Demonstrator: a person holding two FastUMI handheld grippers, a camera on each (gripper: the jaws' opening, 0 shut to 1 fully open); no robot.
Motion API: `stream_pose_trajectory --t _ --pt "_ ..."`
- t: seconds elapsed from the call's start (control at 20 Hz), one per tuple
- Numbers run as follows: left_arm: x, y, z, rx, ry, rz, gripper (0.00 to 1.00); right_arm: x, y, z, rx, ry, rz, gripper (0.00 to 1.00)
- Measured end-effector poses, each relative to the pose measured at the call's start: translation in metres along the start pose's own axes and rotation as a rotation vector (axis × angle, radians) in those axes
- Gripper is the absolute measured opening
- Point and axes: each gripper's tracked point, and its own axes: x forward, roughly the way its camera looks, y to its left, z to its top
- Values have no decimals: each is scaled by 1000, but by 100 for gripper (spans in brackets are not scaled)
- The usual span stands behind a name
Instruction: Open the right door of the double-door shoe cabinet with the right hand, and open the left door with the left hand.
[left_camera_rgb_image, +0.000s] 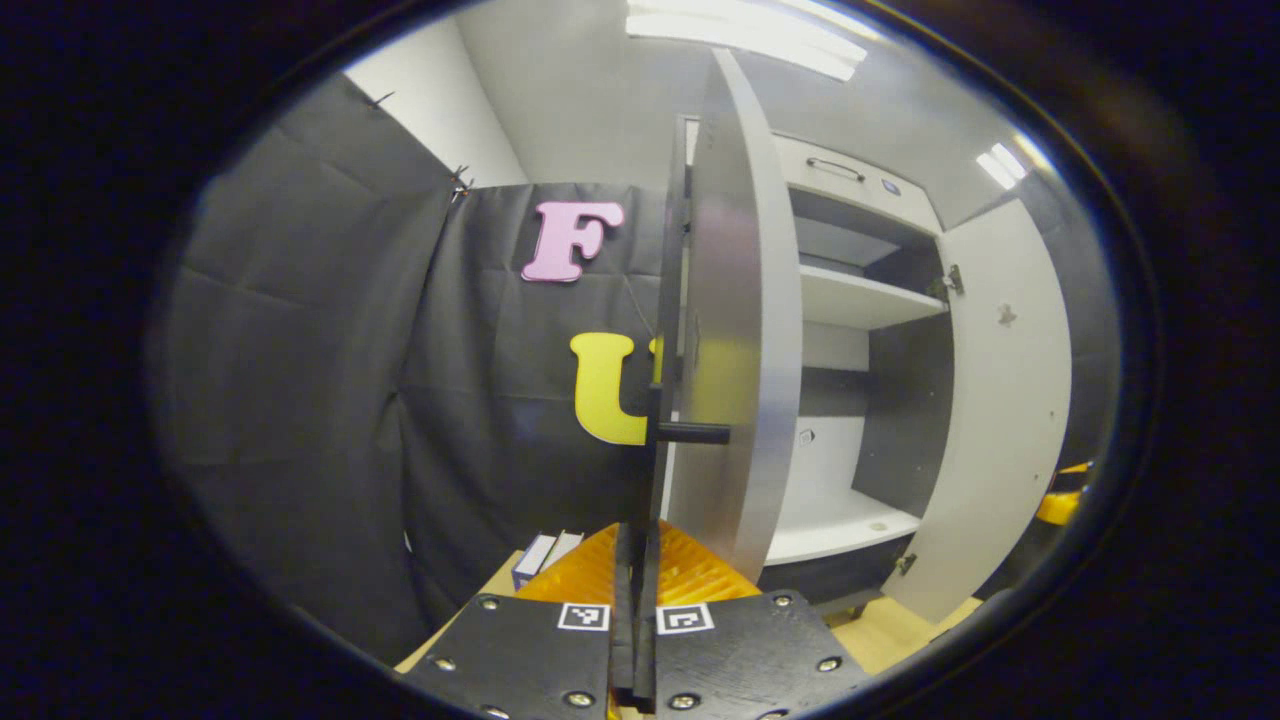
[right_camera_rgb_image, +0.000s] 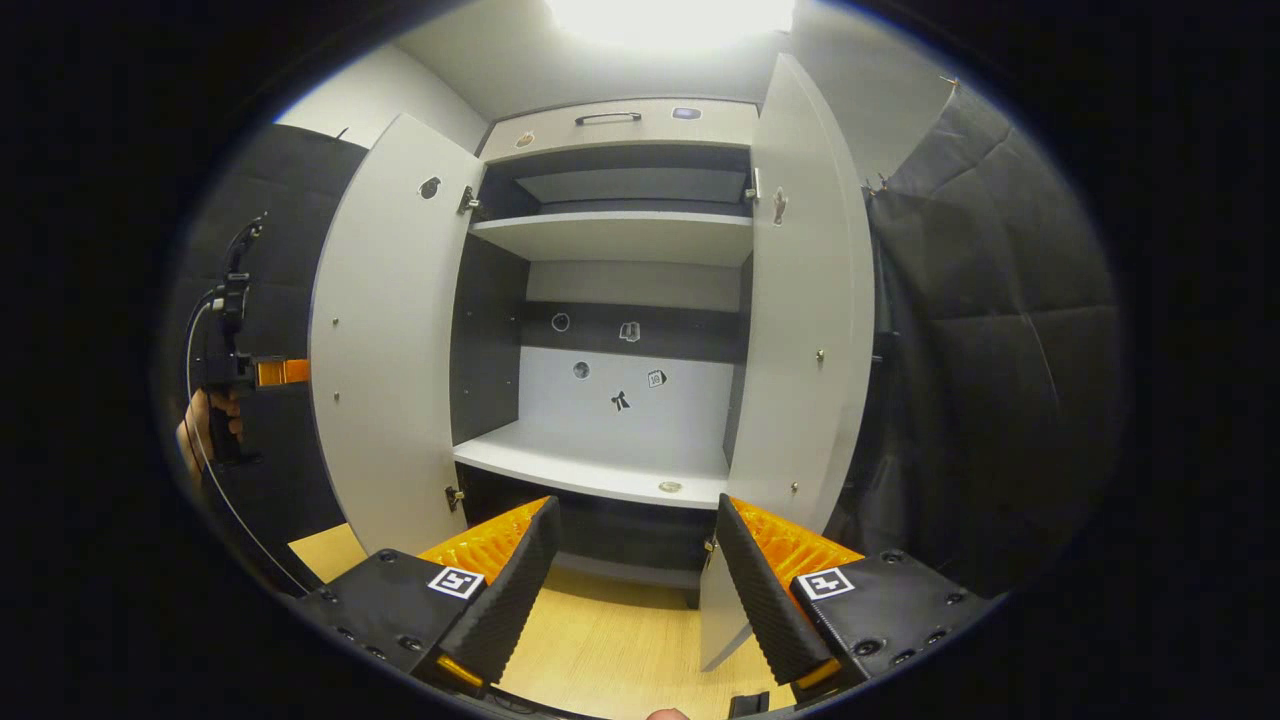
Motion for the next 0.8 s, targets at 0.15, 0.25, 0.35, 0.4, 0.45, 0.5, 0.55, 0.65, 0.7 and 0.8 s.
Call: stream_pose_trajectory --t 0.15,0.25,0.35,0.4,0.45,0.5,0.55,0.65,0.7,0.8 --pt "-5 4 2 59 -5 26 0 2 10 0 6 -6 19 98" --pt "-7 2 1 91 -13 35 2 3 9 2 2 -12 18 97" --pt "-12 5 6 118 -32 65 2 3 10 1 8 -19 17 98" --pt "-14 6 8 124 -40 83 0 5 12 0 10 -20 20 97" --pt "-16 6 10 126 -49 94 0 5 13 -2 11 -18 22 98" --pt "-17 8 11 124 -59 108 0 6 14 -3 9 -15 24 98" --pt "-18 8 12 119 -64 116 0 7 14 -4 6 -16 22 98" --pt "-19 9 8 106 -70 123 2 7 16 -6 2 -23 22 98" --pt "-18 10 5 101 -69 128 2 5 20 -8 0 -31 22 97" --pt "-16 10 0 110 -62 134 2 3 23 -9 -3 -48 14 98"
